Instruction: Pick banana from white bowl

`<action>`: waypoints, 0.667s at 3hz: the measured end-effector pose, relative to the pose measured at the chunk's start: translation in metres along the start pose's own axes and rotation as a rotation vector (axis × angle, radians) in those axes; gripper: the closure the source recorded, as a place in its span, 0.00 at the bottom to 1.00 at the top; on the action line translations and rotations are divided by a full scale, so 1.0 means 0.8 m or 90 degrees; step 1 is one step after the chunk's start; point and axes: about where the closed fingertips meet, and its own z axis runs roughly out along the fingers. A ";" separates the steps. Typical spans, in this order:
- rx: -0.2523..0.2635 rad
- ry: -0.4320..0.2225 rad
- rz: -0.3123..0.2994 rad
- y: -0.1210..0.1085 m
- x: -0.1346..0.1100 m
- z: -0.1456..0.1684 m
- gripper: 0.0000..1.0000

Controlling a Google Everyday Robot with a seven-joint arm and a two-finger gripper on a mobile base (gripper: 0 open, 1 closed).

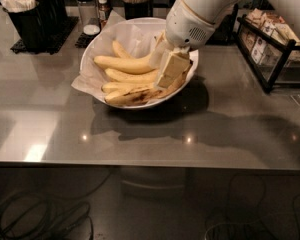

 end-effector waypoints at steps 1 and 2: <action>0.009 0.009 -0.002 -0.002 -0.003 -0.006 0.34; 0.009 0.009 -0.002 -0.002 -0.003 -0.006 0.35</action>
Offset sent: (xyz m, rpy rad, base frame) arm -0.0030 -0.0083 -0.0005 -0.0233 0.0153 -0.0100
